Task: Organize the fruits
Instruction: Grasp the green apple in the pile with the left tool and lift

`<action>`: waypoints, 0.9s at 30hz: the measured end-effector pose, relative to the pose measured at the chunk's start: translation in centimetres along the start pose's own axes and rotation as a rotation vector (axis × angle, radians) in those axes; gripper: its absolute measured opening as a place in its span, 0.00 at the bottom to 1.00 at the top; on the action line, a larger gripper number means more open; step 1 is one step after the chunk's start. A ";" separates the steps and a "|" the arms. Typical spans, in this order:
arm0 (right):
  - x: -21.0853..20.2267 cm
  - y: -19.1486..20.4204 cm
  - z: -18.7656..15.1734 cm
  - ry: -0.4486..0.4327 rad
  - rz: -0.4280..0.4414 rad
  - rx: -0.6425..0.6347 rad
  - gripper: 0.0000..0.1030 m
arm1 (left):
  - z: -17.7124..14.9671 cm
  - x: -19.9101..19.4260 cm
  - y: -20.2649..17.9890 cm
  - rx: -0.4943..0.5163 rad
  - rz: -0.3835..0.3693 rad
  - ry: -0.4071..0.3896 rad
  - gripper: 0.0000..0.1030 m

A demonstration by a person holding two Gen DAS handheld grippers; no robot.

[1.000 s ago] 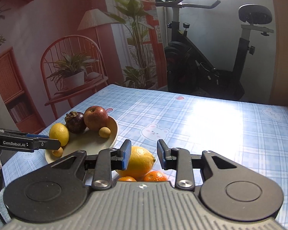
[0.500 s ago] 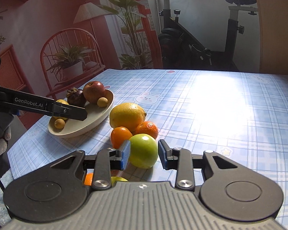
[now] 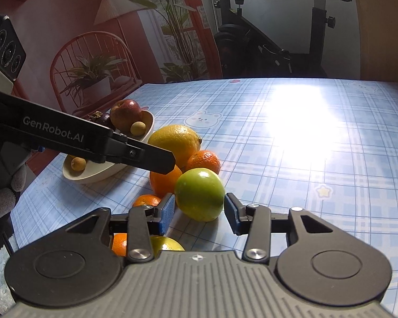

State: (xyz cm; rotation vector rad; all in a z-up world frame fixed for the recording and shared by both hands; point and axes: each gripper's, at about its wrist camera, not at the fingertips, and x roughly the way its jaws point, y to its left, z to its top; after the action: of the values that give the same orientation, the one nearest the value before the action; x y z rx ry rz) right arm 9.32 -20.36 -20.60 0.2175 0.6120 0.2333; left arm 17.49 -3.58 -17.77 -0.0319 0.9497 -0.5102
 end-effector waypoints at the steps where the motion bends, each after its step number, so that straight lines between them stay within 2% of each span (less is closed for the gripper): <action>1: 0.0 0.0 -0.1 0.000 0.007 0.007 0.44 | 0.2 0.3 0.0 -0.001 -0.011 0.010 0.37; 6: 0.3 -0.2 -0.4 0.009 0.031 0.028 0.44 | 0.7 1.7 0.3 -0.021 -0.043 0.058 0.28; 15: 0.3 -0.8 -0.8 -0.004 0.042 0.055 0.44 | 1.4 2.8 0.3 -0.047 -0.091 0.094 0.28; 20: 0.1 -0.8 -1.1 -0.040 0.034 0.019 0.44 | 1.5 3.1 0.5 -0.069 -0.114 0.101 0.28; 27: 0.2 -1.3 -1.1 -0.062 0.057 0.017 0.44 | 1.8 3.6 0.4 -0.068 -0.107 0.095 0.28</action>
State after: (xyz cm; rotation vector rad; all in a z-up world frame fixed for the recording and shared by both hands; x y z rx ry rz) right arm 9.01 -21.44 -21.94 0.2576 0.5471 0.2754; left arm 20.76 -5.10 -19.61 -0.1210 1.0616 -0.5824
